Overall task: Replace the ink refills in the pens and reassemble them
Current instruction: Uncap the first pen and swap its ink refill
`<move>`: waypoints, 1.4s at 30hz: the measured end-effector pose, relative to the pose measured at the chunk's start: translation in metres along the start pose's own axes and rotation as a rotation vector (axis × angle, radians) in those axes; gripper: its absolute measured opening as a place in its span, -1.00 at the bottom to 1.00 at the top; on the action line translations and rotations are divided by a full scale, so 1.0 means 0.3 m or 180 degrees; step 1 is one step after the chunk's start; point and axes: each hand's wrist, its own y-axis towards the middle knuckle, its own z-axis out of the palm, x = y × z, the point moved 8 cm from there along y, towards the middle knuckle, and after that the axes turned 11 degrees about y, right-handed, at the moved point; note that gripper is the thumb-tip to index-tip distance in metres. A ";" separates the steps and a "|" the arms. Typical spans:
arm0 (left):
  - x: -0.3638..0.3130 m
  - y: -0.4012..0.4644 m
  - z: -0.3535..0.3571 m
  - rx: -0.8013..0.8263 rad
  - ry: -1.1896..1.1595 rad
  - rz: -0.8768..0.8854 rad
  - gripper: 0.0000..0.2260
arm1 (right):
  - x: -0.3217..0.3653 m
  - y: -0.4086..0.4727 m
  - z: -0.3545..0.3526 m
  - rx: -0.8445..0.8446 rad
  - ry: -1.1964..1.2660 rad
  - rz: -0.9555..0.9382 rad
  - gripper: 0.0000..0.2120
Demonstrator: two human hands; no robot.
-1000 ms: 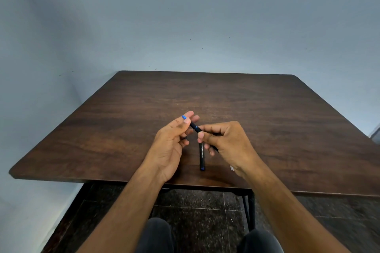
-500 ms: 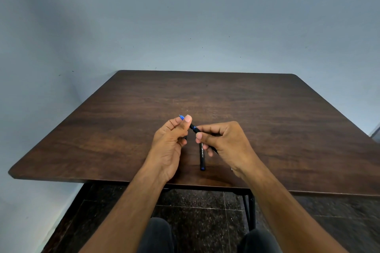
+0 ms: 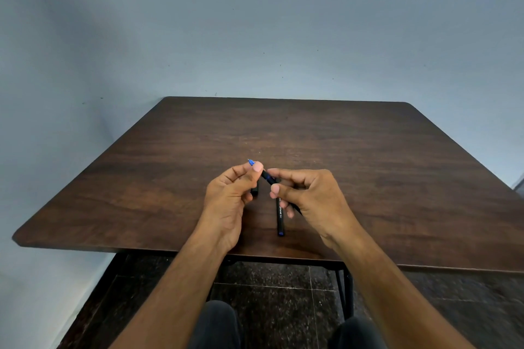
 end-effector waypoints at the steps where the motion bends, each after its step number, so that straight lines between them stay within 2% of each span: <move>1: -0.001 0.000 0.001 -0.0028 0.0029 0.0008 -0.81 | -0.001 -0.001 0.002 0.0007 0.0011 -0.0001 -0.72; 4: -0.005 -0.003 0.005 -0.0030 0.0112 0.0059 -0.76 | -0.003 -0.004 0.004 0.0026 0.0062 0.0017 -0.73; 7: -0.006 -0.014 0.029 0.0338 0.0136 0.0071 -0.67 | -0.001 -0.005 -0.003 0.0010 0.0003 0.0032 -0.73; 10: -0.009 -0.024 0.039 0.0577 0.0204 0.0116 -0.71 | 0.000 -0.002 -0.017 -0.0043 -0.0052 0.0032 -0.72; 17: -0.008 -0.020 0.014 0.0079 0.0176 0.0014 -0.83 | -0.015 -0.010 -0.005 0.0033 0.0060 0.0077 -0.73; 22: 0.003 -0.010 -0.006 -0.0173 0.0076 -0.0179 -0.78 | -0.014 -0.015 -0.008 0.0044 0.0009 0.0058 -0.74; 28: -0.009 -0.011 -0.002 -0.0157 0.0040 -0.0210 -0.79 | -0.014 -0.021 -0.020 0.0043 0.0141 0.0087 -0.80; 32: -0.032 -0.006 -0.010 -0.0262 -0.0017 -0.0151 -0.79 | -0.018 -0.022 -0.025 -0.0016 0.0304 0.0127 -0.82; 37: -0.065 0.010 -0.077 -0.0627 -0.0164 0.0010 -0.76 | -0.029 -0.031 -0.039 -0.0050 0.0325 0.0166 -0.83; 40: -0.069 0.010 -0.115 -0.0818 -0.0022 0.0032 -0.73 | -0.029 -0.034 -0.051 -0.0102 0.0311 0.0174 -0.83; 42: -0.078 0.008 -0.141 -0.0927 0.0328 0.0122 -0.73 | -0.025 -0.034 -0.057 -0.0129 0.0334 0.0165 -0.83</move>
